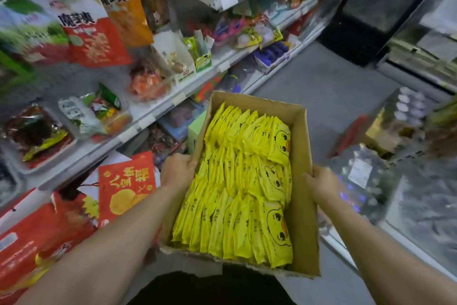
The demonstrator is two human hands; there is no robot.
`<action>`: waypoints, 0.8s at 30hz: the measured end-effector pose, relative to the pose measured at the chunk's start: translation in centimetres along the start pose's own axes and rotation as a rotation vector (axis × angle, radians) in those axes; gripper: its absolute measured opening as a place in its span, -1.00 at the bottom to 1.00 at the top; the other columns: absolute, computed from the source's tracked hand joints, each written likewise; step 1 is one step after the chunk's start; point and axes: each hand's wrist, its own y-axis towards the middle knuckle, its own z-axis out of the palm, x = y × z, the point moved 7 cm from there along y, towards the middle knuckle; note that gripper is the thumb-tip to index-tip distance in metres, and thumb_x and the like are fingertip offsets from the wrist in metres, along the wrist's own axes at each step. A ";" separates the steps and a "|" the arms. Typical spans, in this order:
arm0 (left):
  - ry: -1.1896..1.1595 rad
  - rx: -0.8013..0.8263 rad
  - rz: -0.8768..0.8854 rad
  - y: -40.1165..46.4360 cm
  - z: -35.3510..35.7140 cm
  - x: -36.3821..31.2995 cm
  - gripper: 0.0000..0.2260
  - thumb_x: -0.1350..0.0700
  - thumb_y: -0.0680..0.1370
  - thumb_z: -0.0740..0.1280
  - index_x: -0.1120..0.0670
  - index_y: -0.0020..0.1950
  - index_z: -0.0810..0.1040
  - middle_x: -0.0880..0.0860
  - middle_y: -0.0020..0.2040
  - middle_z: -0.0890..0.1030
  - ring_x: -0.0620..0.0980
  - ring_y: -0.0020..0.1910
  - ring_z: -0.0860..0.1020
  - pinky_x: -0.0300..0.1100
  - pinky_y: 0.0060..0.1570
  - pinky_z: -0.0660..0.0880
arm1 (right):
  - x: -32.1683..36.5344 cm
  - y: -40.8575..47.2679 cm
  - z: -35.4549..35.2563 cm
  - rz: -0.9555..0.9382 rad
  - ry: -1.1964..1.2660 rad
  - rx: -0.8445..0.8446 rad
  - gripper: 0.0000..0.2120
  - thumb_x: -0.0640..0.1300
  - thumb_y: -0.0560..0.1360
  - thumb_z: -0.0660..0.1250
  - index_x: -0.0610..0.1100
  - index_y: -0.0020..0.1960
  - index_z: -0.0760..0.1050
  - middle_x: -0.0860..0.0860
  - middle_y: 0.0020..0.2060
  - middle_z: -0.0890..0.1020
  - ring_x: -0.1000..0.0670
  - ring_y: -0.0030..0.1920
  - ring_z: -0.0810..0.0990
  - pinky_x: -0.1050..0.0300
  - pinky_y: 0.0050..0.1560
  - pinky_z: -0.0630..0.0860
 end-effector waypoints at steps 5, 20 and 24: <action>-0.033 -0.011 -0.076 7.7 1.5 -1.2 -0.67 -0.06 0.39 0.20 0.09 -0.10 0.67 0.19 -0.23 0.66 0.17 -0.21 0.63 -0.05 -0.26 0.48 | 2.8 10.1 1.8 0.019 -0.040 0.062 -0.84 -0.16 0.47 0.29 -0.17 -0.28 0.44 -0.19 -0.28 0.62 -0.25 -0.20 0.61 0.01 -0.23 0.48; 0.037 0.130 -0.092 30.1 7.0 -3.2 -0.78 0.06 0.49 0.29 0.18 -0.12 0.65 0.29 -0.17 0.63 0.26 -0.11 0.61 -0.02 -0.17 0.52 | 8.6 26.6 7.7 0.151 -0.070 0.053 -0.84 -0.17 0.55 0.25 -0.24 0.00 0.55 -0.31 -0.12 0.63 -0.32 -0.08 0.59 -0.05 -0.14 0.44; 0.049 0.150 -0.027 35.3 8.0 -3.7 -0.84 0.10 0.51 0.34 0.14 -0.06 0.67 0.29 -0.14 0.64 0.27 -0.09 0.61 0.00 -0.16 0.52 | 9.4 28.6 9.6 0.211 -0.044 0.022 -0.82 -0.20 0.56 0.24 -0.18 0.10 0.56 -0.23 -0.21 0.58 -0.24 -0.17 0.55 0.03 -0.19 0.37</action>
